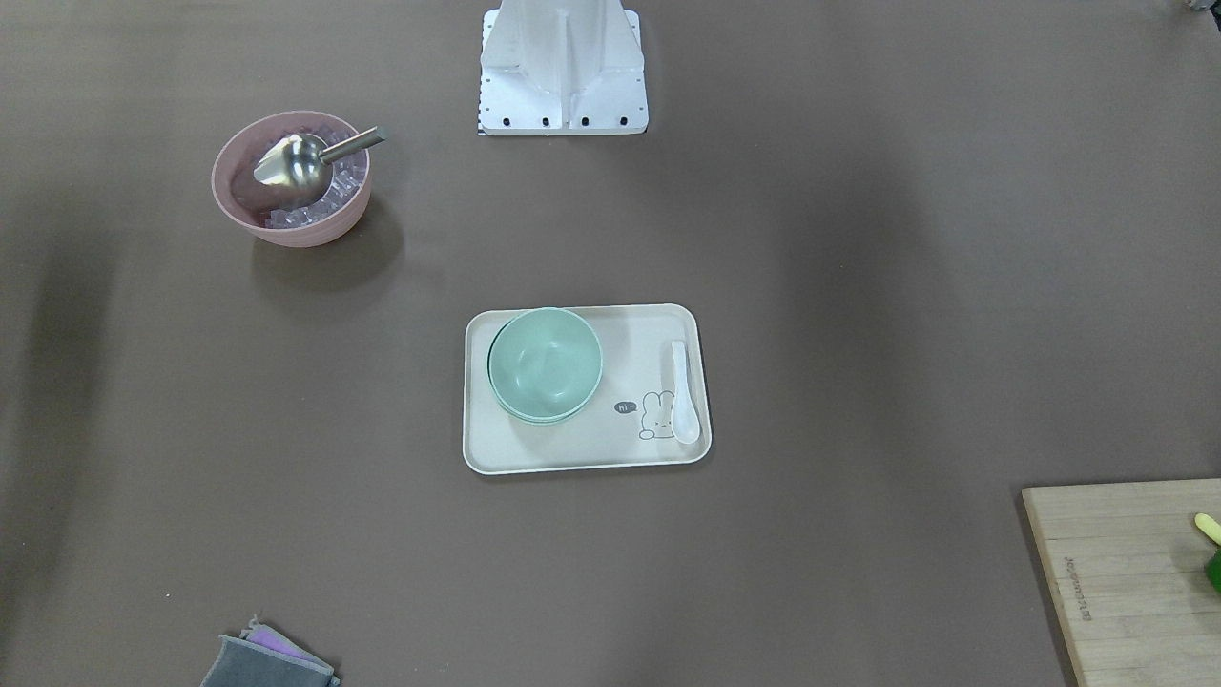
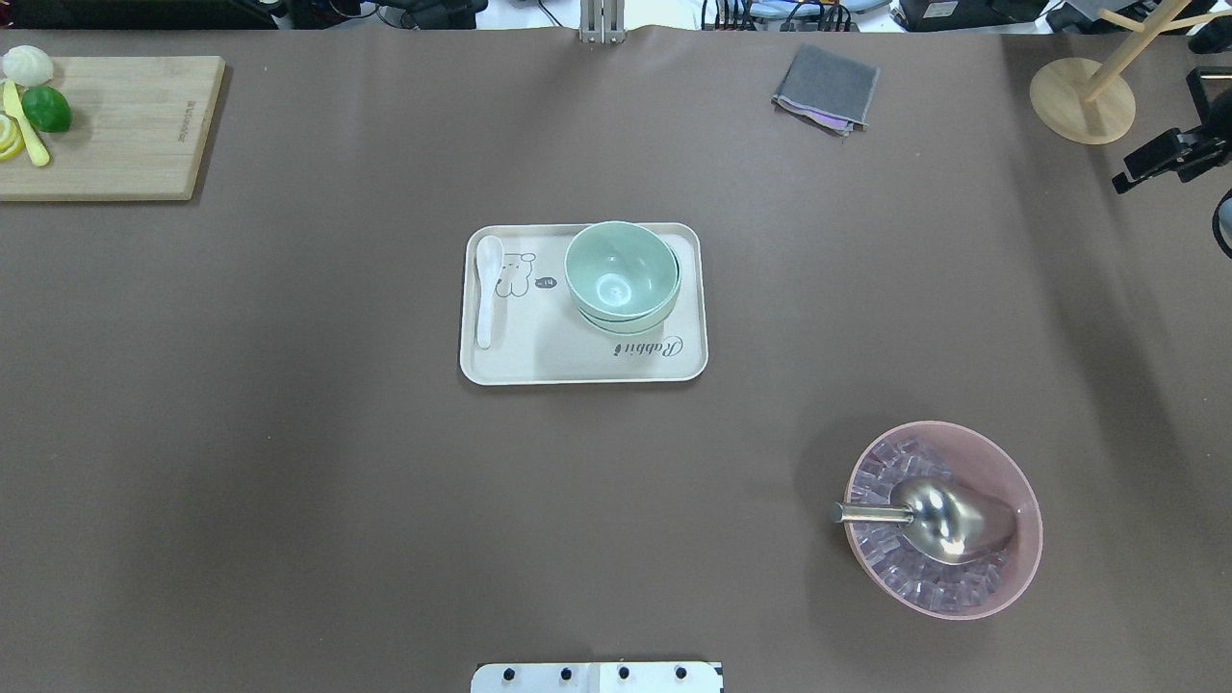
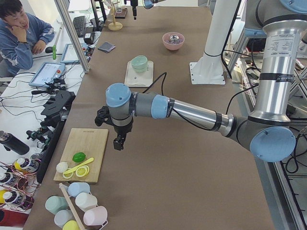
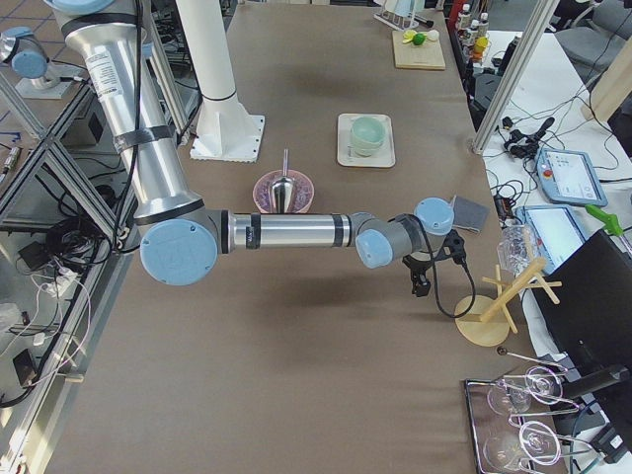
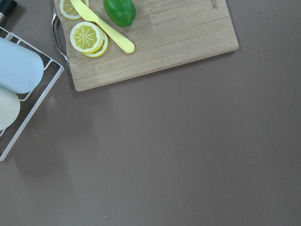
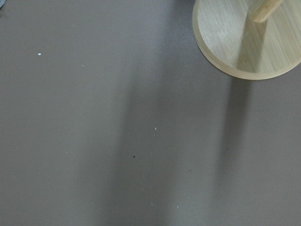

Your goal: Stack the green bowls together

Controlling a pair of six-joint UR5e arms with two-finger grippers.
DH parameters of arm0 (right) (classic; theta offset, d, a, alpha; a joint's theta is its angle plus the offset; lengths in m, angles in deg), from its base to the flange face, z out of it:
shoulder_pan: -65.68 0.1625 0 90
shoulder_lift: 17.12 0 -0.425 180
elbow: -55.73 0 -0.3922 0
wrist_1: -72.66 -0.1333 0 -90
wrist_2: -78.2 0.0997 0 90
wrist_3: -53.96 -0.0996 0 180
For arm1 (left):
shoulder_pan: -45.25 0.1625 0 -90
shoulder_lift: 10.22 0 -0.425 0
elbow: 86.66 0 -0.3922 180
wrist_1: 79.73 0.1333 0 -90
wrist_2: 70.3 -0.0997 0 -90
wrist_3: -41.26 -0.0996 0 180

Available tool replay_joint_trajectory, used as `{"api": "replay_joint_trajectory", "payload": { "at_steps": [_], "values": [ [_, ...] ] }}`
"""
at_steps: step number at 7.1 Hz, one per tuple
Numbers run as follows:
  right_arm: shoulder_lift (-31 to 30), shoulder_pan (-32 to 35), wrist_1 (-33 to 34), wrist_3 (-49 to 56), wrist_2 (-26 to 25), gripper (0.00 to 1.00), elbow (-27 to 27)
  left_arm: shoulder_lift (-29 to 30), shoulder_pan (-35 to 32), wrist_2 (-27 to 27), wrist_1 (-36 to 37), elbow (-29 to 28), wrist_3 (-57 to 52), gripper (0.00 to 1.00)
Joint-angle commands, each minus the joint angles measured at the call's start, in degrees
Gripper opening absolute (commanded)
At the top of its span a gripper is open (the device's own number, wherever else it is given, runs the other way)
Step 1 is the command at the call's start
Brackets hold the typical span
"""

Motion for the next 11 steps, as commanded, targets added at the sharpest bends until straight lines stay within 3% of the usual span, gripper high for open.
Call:
{"api": "replay_joint_trajectory", "payload": {
  "at_steps": [1,4,11],
  "values": [
    [-0.35,0.09,-0.4,-0.06,-0.09,1.0,-0.2,0.07,-0.02,0.7,0.04,0.22,0.27,0.99],
    [-0.17,-0.17,0.12,-0.67,-0.18,1.0,-0.11,-0.19,0.07,1.76,-0.04,-0.57,0.45,0.99],
    [0.44,-1.13,-0.05,-0.94,-2.02,1.0,-1.16,0.6,0.6,2.29,-3.89,1.19,14.05,0.99]
  ]
}}
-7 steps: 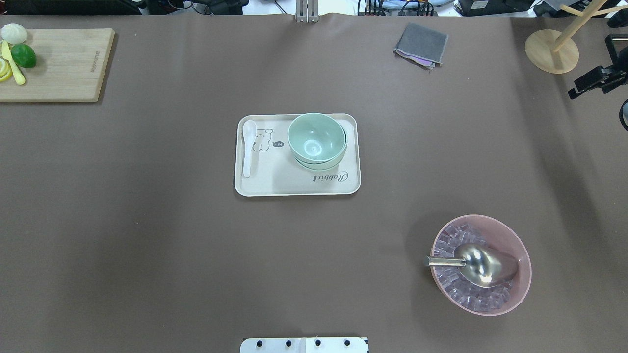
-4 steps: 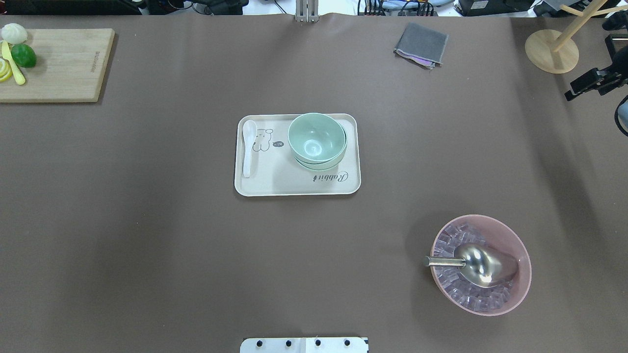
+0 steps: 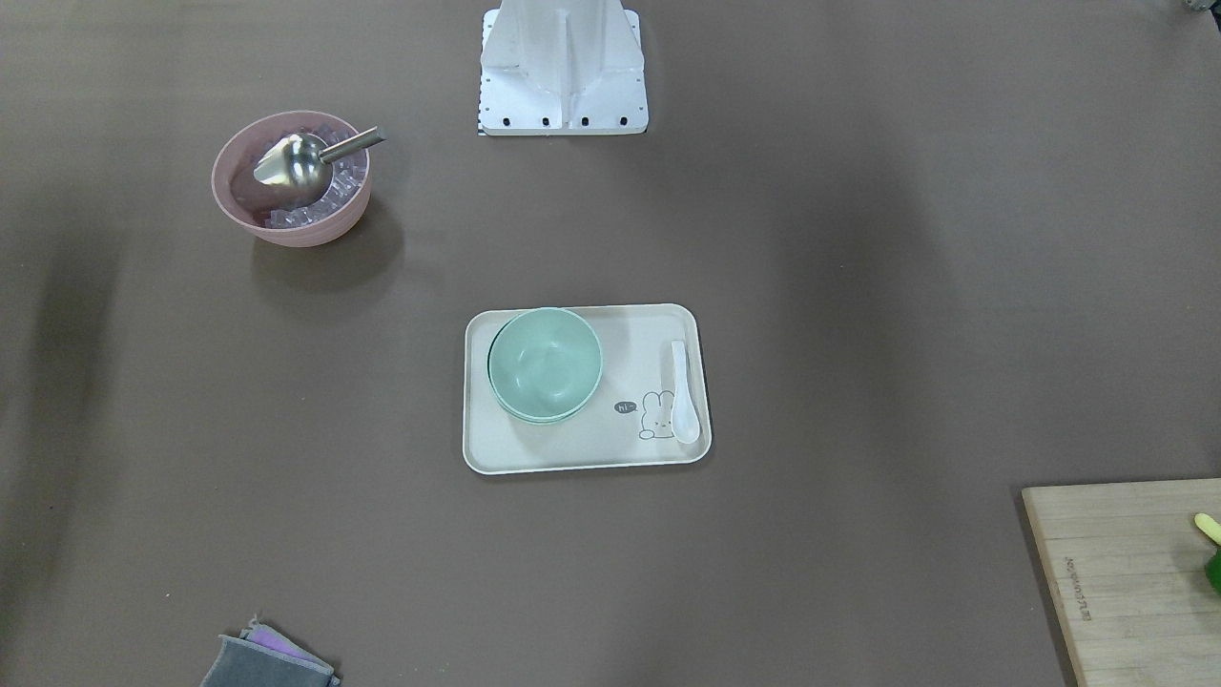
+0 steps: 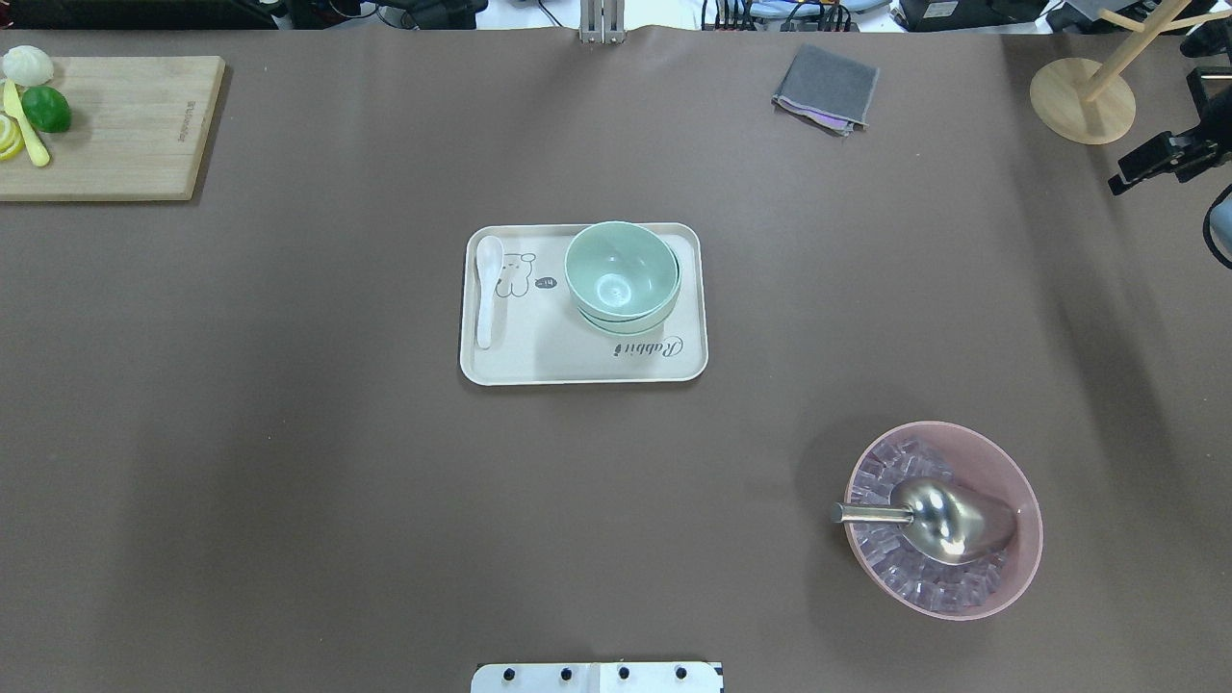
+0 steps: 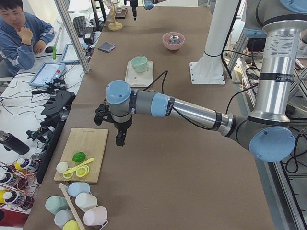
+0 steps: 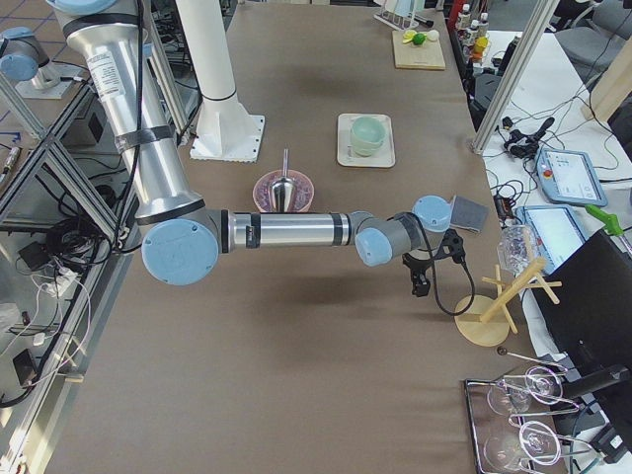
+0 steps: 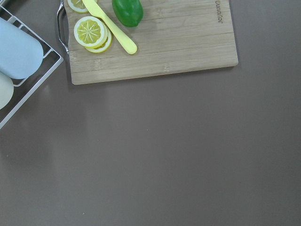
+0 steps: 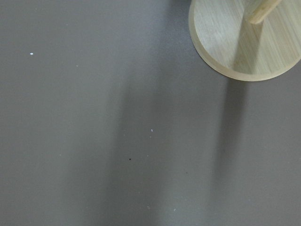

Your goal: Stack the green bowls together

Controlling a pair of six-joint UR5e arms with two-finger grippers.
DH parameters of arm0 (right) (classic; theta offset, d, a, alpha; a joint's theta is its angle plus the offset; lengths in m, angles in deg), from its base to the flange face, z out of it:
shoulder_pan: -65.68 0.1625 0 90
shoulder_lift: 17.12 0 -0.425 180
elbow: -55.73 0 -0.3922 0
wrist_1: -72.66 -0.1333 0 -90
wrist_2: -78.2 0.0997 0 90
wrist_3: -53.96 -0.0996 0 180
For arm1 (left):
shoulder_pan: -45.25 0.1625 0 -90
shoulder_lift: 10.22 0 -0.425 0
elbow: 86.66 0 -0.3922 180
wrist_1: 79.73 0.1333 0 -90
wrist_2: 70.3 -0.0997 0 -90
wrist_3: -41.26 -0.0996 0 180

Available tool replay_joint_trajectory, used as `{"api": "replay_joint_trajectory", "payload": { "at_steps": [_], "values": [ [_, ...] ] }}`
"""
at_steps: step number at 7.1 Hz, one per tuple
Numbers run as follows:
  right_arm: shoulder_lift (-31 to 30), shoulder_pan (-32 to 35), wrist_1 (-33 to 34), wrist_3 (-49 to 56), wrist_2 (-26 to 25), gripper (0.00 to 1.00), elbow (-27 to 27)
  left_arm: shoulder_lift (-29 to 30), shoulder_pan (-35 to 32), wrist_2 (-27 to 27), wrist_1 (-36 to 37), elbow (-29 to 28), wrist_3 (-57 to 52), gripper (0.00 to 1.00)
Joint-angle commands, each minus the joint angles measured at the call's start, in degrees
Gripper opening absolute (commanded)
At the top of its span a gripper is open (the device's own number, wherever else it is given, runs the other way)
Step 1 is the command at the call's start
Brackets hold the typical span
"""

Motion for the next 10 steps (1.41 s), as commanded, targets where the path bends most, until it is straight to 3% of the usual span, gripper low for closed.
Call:
{"api": "replay_joint_trajectory", "payload": {
  "at_steps": [1,3,10],
  "values": [
    [0.56,-0.54,-0.02,-0.12,0.21,1.0,-1.35,0.5,0.29,-0.49,-4.64,0.12,5.37,0.99],
    [0.03,-1.59,0.07,-0.12,0.21,1.0,-3.12,-0.2,1.17,-0.58,-8.52,-1.02,6.19,0.99],
    [1.26,-4.24,-0.72,-5.22,-0.14,1.0,-3.38,-0.55,1.87,-0.58,-9.59,-0.68,7.86,0.99]
  ]
}}
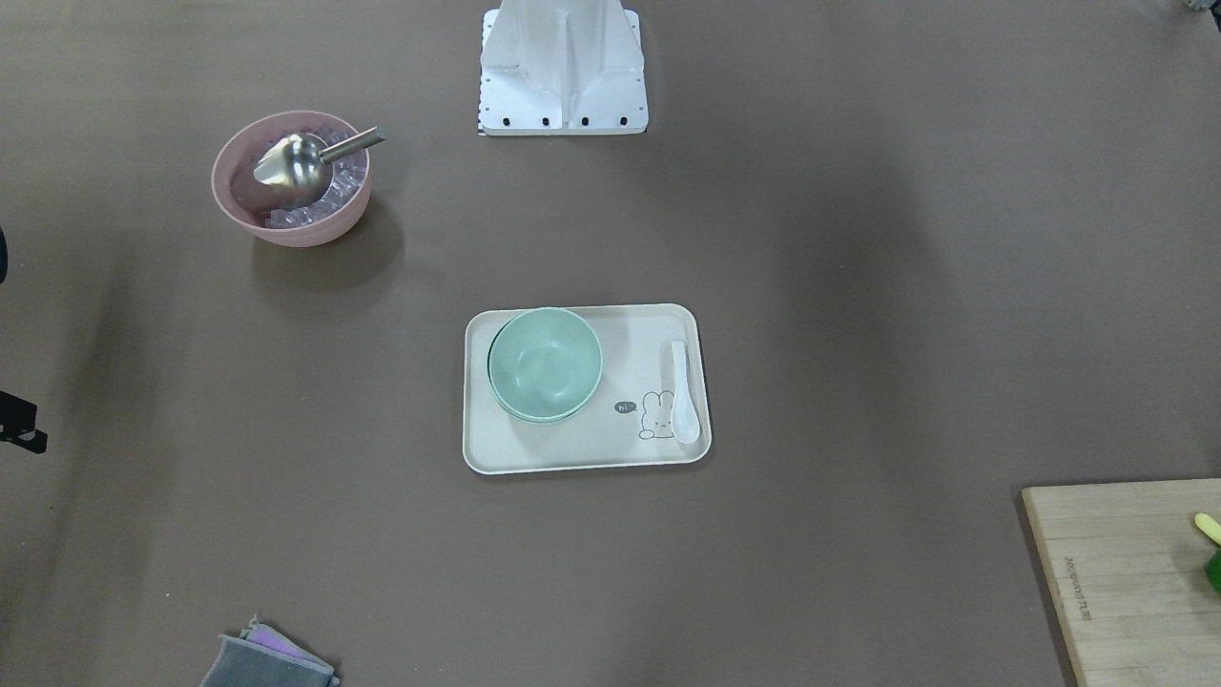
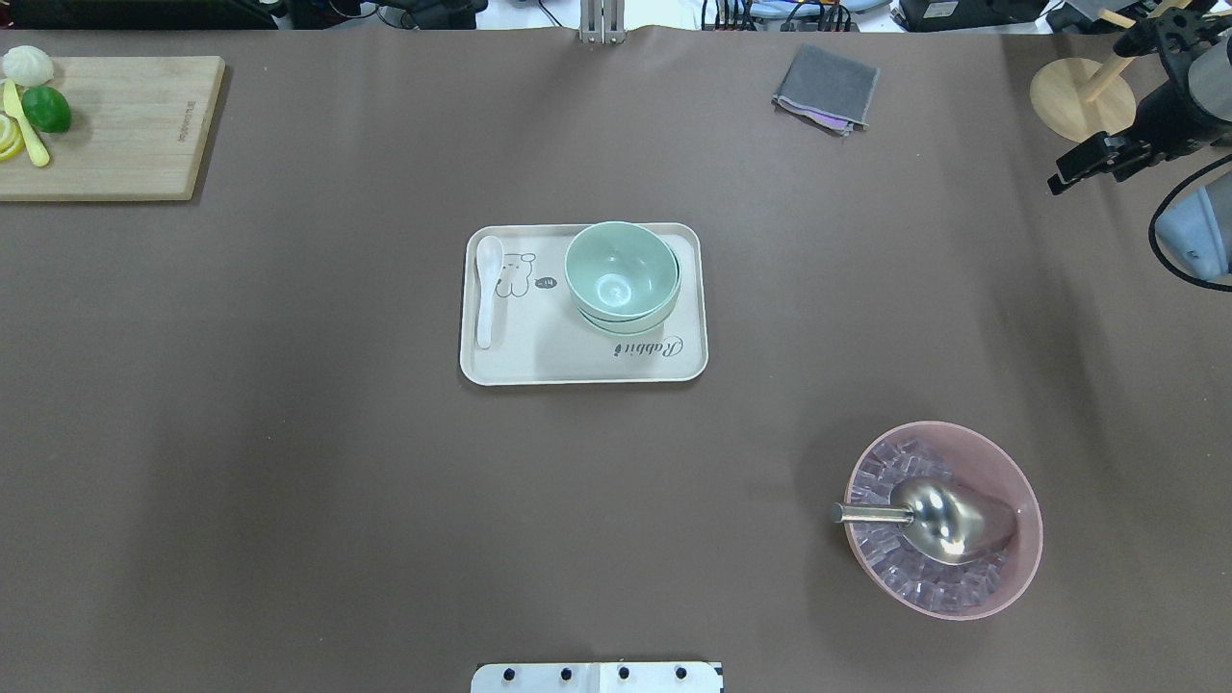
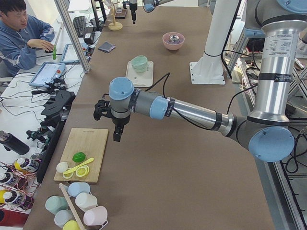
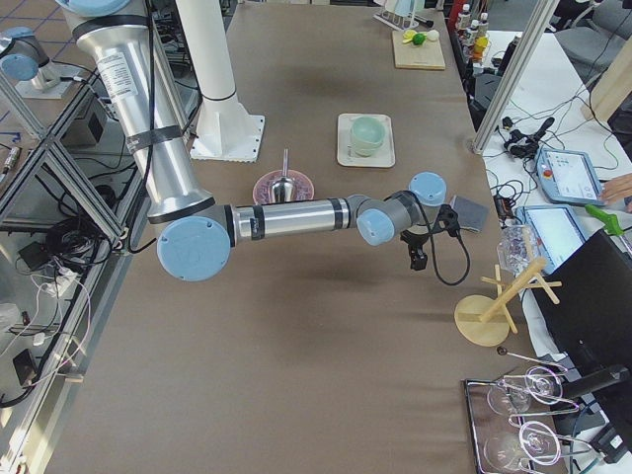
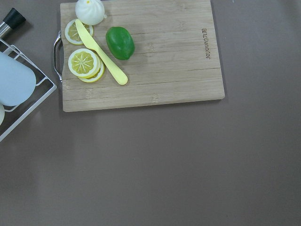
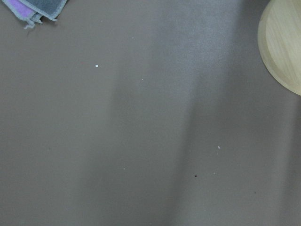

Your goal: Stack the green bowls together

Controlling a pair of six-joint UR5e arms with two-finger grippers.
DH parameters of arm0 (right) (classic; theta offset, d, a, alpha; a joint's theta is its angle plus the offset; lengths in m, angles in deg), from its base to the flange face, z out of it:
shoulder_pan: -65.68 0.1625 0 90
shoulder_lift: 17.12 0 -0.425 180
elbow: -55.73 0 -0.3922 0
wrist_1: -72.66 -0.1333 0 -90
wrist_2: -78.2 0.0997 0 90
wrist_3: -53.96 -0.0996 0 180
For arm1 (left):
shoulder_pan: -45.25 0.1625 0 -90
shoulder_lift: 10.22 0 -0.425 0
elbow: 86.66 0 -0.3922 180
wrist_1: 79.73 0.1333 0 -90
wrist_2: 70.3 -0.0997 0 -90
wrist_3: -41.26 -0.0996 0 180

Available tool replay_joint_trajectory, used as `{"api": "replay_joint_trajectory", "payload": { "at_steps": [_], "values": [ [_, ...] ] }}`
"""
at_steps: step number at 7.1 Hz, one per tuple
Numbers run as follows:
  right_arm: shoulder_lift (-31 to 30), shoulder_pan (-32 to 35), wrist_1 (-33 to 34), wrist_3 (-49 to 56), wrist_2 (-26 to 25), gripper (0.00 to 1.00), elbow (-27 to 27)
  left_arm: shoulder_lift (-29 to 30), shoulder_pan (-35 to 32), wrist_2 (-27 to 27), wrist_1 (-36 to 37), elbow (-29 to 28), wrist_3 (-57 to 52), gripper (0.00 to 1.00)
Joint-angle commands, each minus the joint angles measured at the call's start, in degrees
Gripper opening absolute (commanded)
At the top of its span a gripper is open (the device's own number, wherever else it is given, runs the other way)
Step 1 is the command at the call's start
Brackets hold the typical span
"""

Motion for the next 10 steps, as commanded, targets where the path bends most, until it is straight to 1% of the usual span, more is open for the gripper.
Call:
{"api": "replay_joint_trajectory", "payload": {
  "at_steps": [1,3,4,5,7,9,10],
  "values": [
    [0.05,-0.05,-0.11,-0.2,0.21,1.0,-0.09,-0.4,0.04,0.53,0.06,0.21,0.16,0.99],
    [0.23,-1.01,-0.11,-0.28,-0.23,1.0,-0.01,-1.63,0.56,0.54,-0.29,0.13,-0.1,0.99],
    [1.36,-1.02,0.41,-0.28,0.38,1.0,-0.01,-1.63,1.7,0.19,-1.51,-0.05,-0.02,0.99],
    [1.72,-0.67,0.94,-0.28,1.43,1.0,0.08,-1.89,2.23,0.1,-2.31,-1.53,-0.1,0.99],
    [4.26,0.12,5.49,-0.28,2.23,1.0,-0.09,-1.9,2.85,0.01,-7.82,-3.91,-0.02,0.99],
    [4.62,0.13,5.6,-0.37,2.14,1.0,-1.32,-1.37,3.2,0.18,-9.86,-4.0,2.07,0.99],
    [4.54,0.04,5.6,-0.37,2.14,1.0,-1.24,-1.37,3.99,0.1,-12.22,-4.09,5.49,0.99]
  ]
}}
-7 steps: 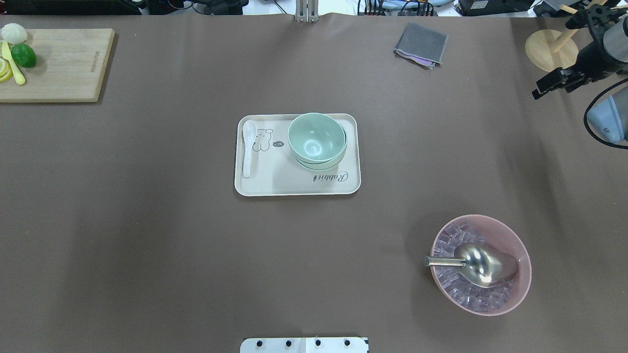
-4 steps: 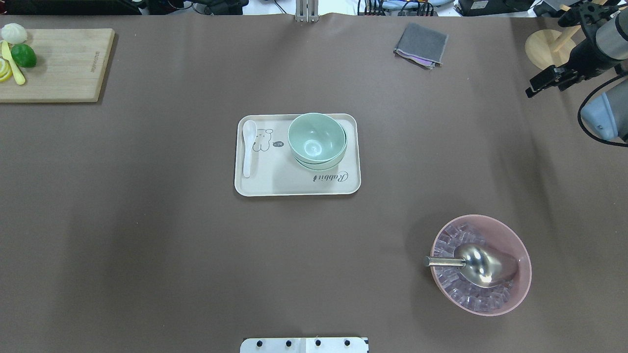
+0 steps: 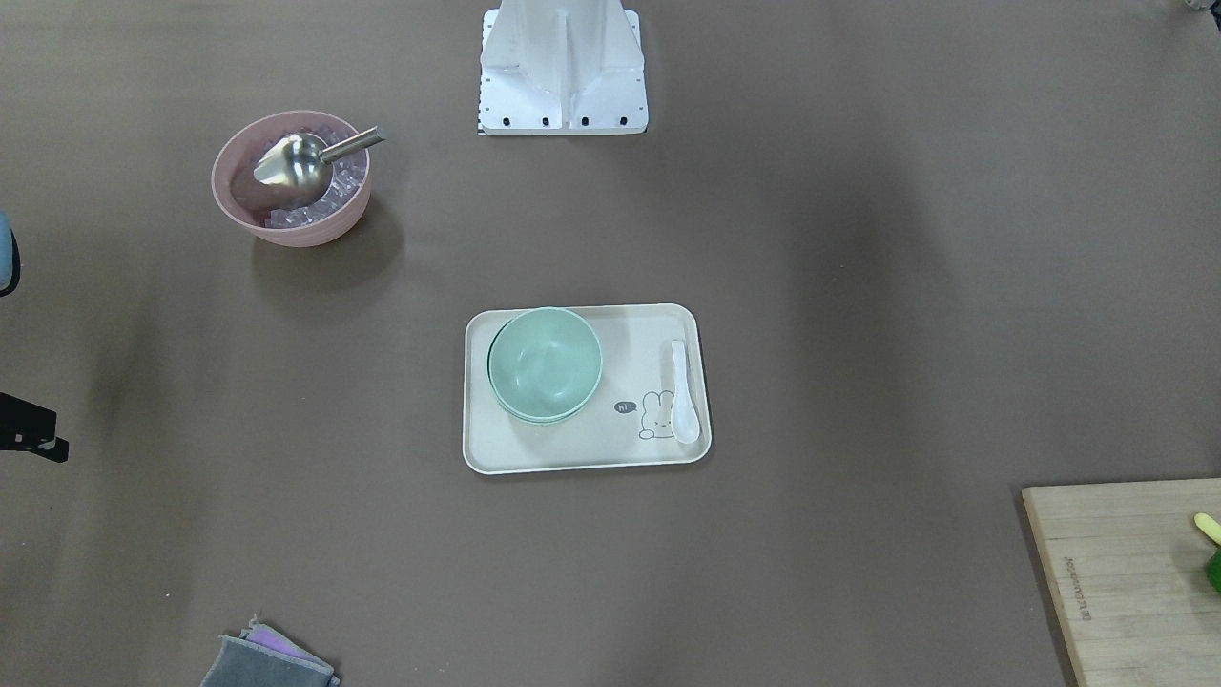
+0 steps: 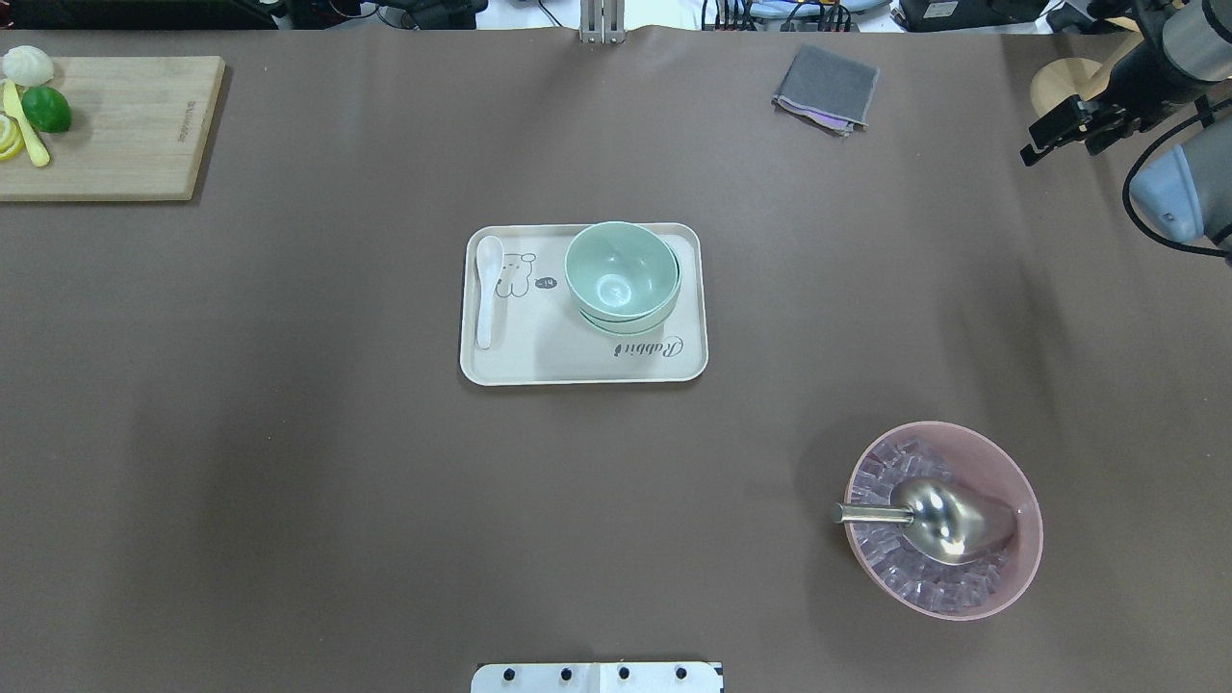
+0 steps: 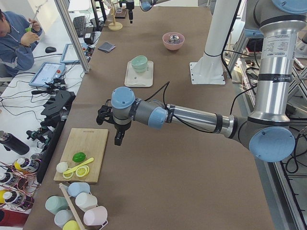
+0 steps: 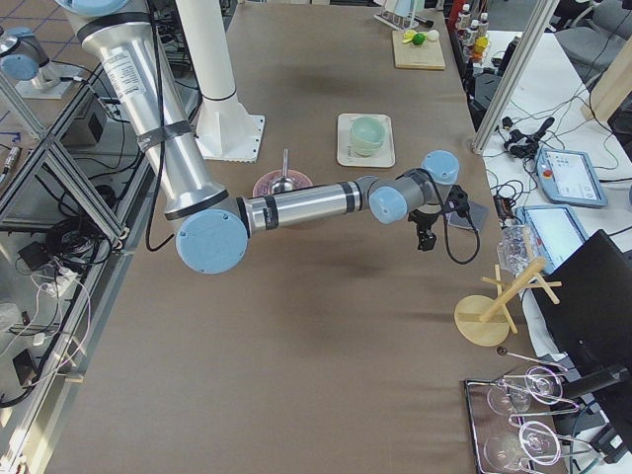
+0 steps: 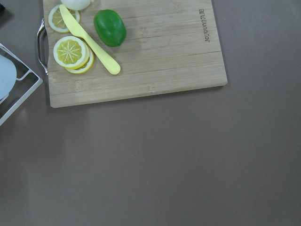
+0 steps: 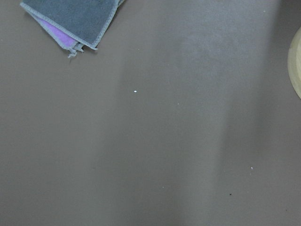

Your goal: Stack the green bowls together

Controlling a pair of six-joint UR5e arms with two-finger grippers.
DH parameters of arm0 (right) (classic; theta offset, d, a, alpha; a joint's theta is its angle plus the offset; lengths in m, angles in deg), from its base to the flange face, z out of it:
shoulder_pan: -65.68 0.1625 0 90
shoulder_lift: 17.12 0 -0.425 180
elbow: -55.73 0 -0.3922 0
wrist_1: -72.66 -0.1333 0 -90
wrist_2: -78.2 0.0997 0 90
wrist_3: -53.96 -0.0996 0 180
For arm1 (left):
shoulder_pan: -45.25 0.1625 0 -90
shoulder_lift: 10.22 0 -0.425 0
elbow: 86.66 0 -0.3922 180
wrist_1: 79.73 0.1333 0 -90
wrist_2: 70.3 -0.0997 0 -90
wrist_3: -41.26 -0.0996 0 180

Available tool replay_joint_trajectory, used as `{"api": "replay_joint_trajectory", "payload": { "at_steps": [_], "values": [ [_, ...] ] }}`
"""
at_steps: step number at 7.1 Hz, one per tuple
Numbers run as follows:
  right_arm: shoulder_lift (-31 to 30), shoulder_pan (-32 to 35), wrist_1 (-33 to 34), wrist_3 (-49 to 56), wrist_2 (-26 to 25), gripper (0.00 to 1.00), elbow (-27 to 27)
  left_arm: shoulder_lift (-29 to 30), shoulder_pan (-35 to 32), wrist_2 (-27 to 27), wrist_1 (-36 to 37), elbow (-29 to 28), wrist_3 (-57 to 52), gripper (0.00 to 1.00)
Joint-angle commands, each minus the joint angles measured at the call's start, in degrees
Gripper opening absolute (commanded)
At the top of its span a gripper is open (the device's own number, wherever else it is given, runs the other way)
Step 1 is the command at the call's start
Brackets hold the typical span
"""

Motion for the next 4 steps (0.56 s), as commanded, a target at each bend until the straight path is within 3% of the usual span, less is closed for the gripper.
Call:
{"api": "replay_joint_trajectory", "payload": {
  "at_steps": [1,4],
  "values": [
    [0.08,-0.21,0.23,-0.01,0.12,1.0,-0.26,0.25,2.44,-0.03,-2.86,-0.21,5.8,0.99],
    [0.08,-1.35,-0.03,-0.01,0.47,1.0,-0.34,-0.09,4.39,-0.11,-5.66,0.06,8.46,0.99]
  ]
}}
